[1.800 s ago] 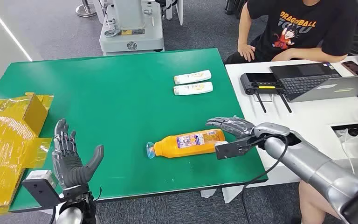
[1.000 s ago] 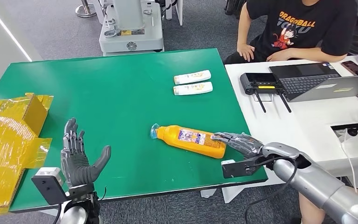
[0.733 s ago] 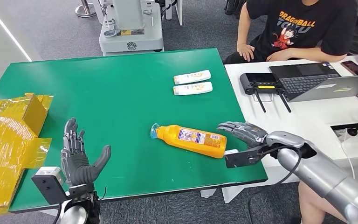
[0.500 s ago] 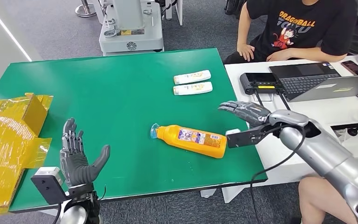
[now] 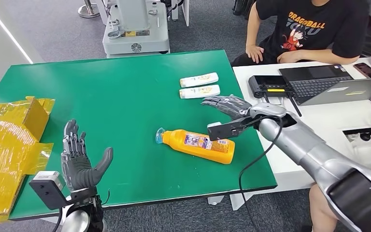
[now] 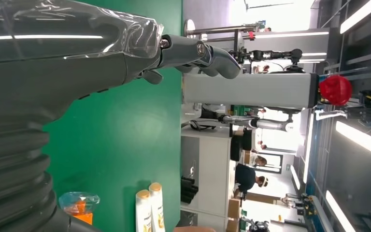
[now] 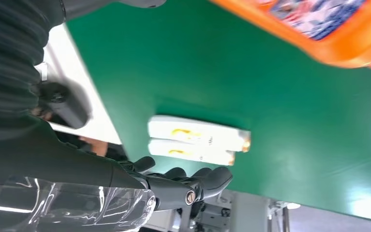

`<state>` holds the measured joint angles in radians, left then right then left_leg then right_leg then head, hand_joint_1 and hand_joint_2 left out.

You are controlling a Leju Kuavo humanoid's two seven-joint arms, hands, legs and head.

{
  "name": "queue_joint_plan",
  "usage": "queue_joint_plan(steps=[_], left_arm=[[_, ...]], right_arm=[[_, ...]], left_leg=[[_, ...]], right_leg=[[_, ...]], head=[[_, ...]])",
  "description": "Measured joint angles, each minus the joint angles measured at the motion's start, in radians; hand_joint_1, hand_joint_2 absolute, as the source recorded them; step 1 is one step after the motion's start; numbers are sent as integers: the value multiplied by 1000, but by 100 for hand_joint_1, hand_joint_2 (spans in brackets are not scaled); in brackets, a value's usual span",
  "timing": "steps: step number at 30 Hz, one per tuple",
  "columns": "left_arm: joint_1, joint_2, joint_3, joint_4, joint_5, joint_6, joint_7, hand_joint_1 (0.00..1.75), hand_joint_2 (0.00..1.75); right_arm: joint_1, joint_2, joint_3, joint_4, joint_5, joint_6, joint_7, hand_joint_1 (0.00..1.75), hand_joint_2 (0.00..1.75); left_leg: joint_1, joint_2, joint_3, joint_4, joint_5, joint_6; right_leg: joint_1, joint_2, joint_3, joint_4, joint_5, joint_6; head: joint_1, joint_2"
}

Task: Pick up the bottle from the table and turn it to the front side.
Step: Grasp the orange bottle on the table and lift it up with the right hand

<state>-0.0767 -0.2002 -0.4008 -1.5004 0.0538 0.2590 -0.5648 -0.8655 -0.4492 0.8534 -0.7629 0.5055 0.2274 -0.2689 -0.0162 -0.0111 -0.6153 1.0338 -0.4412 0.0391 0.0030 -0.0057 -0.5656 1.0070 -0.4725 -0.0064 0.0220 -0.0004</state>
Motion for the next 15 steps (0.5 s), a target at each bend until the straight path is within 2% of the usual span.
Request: queue_joint_plan(steps=[7, 15], left_arm=[[-6, -8, 0, 0, -7, -3, 11, 0, 175], [-13, -8, 0, 3, -7, 0, 12, 0, 175]], right_arm=[[7, 137, 26, 108, 4, -68, 6, 0, 175], [8, 198, 27, 166, 11, -60, 23, 0, 175]], left_leg=[[0, 0, 0, 0, 0, 0], [0, 0, 0, 0, 0, 0]], right_leg=[[0, 0, 0, 0, 0, 0], [0, 0, 0, 0, 0, 0]], head=[[0, 0], [0, 0]])
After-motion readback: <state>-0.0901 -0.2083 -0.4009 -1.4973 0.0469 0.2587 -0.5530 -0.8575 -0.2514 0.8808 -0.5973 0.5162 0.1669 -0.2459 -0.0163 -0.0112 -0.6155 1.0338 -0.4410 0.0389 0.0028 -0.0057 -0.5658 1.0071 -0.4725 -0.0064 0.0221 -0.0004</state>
